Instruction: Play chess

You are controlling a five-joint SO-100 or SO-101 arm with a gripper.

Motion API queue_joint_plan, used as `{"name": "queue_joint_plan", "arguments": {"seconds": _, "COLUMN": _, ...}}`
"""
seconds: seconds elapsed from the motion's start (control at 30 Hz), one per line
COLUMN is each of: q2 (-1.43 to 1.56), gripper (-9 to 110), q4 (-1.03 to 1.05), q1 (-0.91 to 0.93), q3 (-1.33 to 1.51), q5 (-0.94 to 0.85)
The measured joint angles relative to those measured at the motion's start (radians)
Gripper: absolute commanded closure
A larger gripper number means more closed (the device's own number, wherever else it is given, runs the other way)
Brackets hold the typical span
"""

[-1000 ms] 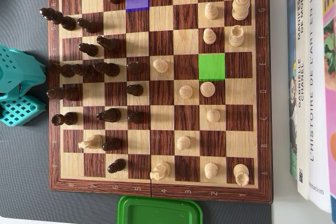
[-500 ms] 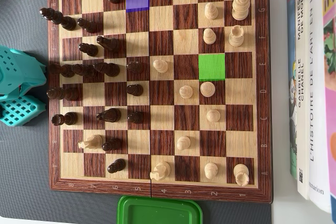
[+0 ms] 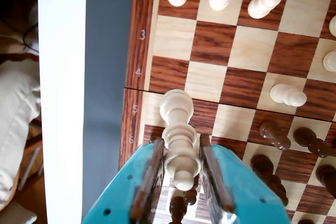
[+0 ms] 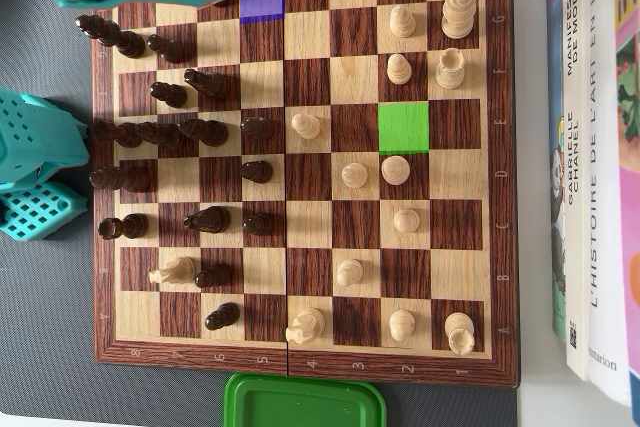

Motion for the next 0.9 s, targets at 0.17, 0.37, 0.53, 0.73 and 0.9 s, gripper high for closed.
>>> {"name": "queue_joint_plan", "arguments": {"seconds": 0.17, "q2": 0.028, "gripper": 100, "q4": 0.0, "q1": 0.04, "q3": 0.0, "q5": 0.0}}
{"name": "queue_joint_plan", "arguments": {"seconds": 0.37, "q2": 0.055, "gripper": 100, "q4": 0.0, "q1": 0.074, "q3": 0.0, "q5": 0.0}}
{"name": "queue_joint_plan", "arguments": {"seconds": 0.53, "q2": 0.089, "gripper": 100, "q4": 0.0, "q1": 0.089, "q3": 0.0, "q5": 0.0}}
{"name": "queue_joint_plan", "arguments": {"seconds": 0.73, "q2": 0.112, "gripper": 100, "q4": 0.0, "q1": 0.127, "q3": 0.0, "q5": 0.0}}
{"name": "queue_joint_plan", "arguments": {"seconds": 0.9, "q2": 0.118, "gripper": 100, "q4": 0.0, "q1": 0.147, "q3": 0.0, "q5": 0.0}}
